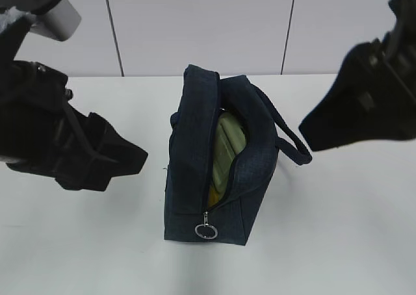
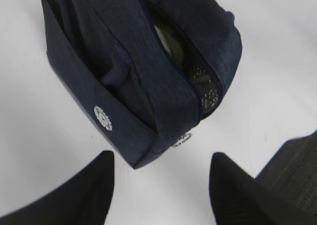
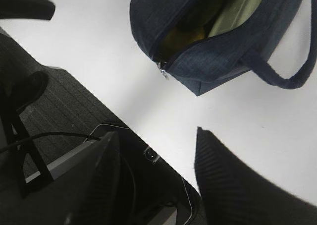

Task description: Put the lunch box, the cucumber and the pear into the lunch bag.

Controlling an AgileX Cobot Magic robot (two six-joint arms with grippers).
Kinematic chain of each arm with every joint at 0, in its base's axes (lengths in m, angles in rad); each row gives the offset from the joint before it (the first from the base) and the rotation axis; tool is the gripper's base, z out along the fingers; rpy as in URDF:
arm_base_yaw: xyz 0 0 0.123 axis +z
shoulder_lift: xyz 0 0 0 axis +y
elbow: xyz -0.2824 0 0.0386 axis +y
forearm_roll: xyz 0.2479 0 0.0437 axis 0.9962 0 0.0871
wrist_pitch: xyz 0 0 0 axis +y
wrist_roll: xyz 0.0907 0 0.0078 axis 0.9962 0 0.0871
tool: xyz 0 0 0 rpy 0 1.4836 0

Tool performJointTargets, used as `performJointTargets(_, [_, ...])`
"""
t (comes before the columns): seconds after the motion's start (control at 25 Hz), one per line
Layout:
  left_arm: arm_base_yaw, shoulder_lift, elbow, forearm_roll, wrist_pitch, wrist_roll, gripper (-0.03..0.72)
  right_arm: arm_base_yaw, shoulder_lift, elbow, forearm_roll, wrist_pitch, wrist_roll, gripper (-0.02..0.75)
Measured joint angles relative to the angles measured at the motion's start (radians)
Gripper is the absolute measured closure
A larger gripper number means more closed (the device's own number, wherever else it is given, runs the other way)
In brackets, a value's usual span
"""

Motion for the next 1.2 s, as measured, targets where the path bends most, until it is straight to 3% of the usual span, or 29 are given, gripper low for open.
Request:
performJointTargets(0.4, [0.000, 0.077, 0.000, 0.036, -0.067, 0.002, 0.318, 0.000, -0.158, 0.328, 0.140, -0.215, -0.188, 0.347])
performJointTargets(0.72, [0.000, 0.105, 0.001, 0.038, -0.128, 0.002, 0.340, 0.000, -0.187, 0.603, 0.328, -0.526, -0.343, 0.347])
performJointTargets(1.2, [0.000, 0.105, 0.001, -0.039, -0.132, 0.003, 0.342, 0.000, -0.187, 0.657, 0.462, -0.622, -0.385, 0.379])
